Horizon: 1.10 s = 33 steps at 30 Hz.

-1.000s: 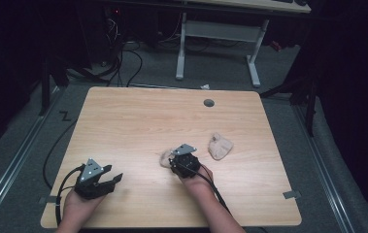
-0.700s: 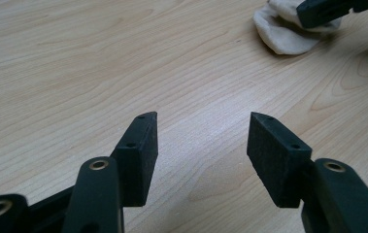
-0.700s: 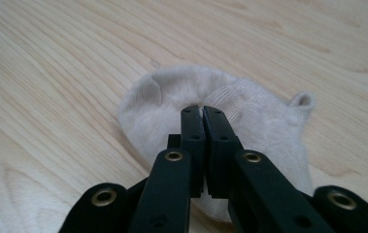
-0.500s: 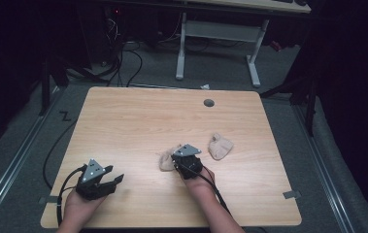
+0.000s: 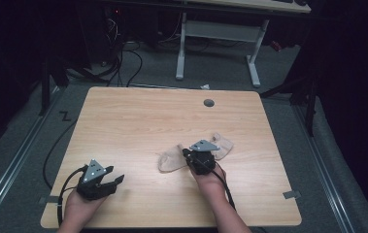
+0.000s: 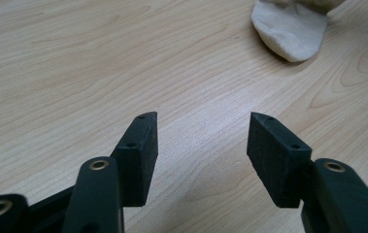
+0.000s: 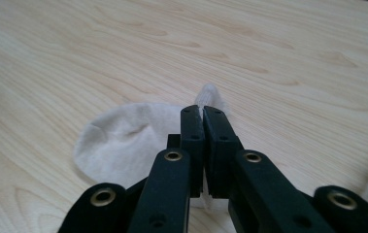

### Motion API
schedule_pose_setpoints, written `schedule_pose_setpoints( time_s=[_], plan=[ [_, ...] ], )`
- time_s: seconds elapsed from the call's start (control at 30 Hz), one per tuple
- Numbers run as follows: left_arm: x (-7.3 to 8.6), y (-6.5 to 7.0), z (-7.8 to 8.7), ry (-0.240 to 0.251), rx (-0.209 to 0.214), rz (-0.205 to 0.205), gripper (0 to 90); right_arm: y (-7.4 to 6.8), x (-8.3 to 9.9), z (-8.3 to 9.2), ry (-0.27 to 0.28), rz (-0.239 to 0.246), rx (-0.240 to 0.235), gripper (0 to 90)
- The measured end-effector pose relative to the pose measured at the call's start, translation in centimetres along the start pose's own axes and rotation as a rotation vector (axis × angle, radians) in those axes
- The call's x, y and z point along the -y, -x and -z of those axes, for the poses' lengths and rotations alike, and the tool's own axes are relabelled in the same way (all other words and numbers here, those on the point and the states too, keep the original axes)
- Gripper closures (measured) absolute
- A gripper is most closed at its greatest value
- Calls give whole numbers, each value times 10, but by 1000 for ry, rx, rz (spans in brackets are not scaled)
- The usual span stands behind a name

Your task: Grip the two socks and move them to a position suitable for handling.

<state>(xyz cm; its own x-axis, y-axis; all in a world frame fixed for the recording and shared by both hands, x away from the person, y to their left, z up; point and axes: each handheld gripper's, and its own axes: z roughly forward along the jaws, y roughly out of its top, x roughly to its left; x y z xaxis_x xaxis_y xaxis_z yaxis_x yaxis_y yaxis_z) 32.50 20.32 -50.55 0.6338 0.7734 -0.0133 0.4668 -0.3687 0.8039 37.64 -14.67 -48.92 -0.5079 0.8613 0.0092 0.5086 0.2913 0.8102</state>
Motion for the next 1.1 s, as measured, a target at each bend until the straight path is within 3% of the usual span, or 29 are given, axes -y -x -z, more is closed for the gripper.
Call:
schedule_pose_setpoints(
  time_s=[0.17, 0.57, 0.67, 0.83, 0.9, 1.0, 1.07, 1.1],
  plan=[
    [0, 1, -1, -3, -1, -1, 453, 21, 6, 2, -8, -66, 26, 873],
    [0, 3, -4, -13, 1, -10, 453, 58, 22, 0, -47, -131, 97, 821],
    [0, 6, -6, -17, 3, -13, 454, 63, 27, -1, -69, -128, 116, 786],
    [-1, 8, -9, -19, 4, -18, 455, 64, 29, 4, -57, -110, 120, 779],
    [-2, 9, -12, -22, 5, -20, 456, 61, 30, 1, -75, -83, 84, 843],
    [-3, 10, -13, -24, 6, -14, 471, 57, 31, -3, -101, -60, 78, 875],
    [-6, 12, -16, -22, 13, -2, 595, 55, 31, -9, -121, -39, 81, 890],
    [-11, 14, -20, -24, 43, 11, 667, 55, 31, -10, -130, -37, 82, 891]
  ],
)
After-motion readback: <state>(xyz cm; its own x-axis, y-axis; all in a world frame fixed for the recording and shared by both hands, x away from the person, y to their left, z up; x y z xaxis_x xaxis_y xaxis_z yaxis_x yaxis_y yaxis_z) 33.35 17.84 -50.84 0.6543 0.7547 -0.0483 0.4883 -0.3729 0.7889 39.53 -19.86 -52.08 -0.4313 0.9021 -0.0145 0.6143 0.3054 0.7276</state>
